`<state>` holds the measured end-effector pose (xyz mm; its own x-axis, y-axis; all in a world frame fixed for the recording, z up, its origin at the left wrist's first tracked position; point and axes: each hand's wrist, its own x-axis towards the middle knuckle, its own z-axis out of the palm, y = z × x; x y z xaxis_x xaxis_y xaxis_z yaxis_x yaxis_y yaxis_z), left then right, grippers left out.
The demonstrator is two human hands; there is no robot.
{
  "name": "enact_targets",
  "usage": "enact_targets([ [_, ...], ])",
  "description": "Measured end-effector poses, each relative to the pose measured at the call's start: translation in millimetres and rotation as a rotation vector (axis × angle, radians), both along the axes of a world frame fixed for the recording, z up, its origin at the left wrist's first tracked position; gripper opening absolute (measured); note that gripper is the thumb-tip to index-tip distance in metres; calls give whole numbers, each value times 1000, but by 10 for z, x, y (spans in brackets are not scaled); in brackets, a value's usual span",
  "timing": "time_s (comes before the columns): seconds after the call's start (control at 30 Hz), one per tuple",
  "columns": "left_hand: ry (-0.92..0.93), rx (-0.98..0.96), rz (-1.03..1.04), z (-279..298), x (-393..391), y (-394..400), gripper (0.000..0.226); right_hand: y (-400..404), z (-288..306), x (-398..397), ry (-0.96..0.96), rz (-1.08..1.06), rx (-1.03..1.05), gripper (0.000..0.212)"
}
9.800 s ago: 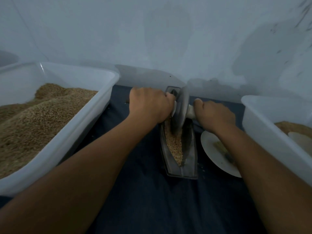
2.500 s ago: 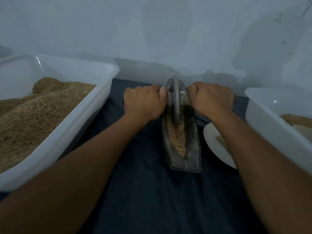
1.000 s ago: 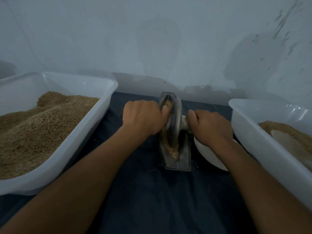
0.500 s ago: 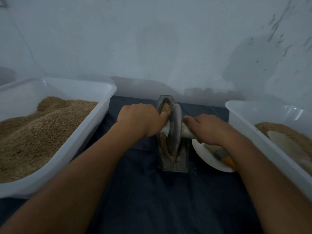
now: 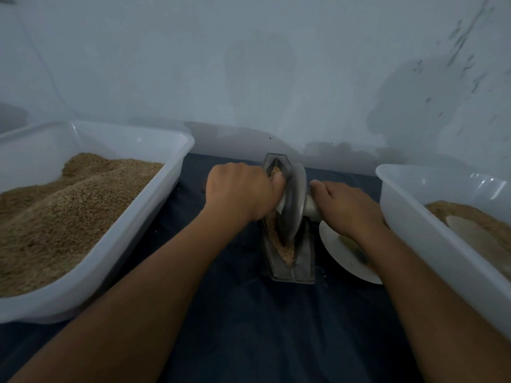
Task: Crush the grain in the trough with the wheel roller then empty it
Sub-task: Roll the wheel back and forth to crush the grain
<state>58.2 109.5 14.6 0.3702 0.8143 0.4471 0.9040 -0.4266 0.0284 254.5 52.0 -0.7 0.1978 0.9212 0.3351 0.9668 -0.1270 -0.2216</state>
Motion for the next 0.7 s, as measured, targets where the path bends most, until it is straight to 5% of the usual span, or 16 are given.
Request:
enact_targets([
  [0.7,-22,-120,-19,-39,88,500,61,600,52,157,-68,-58,-48,54],
])
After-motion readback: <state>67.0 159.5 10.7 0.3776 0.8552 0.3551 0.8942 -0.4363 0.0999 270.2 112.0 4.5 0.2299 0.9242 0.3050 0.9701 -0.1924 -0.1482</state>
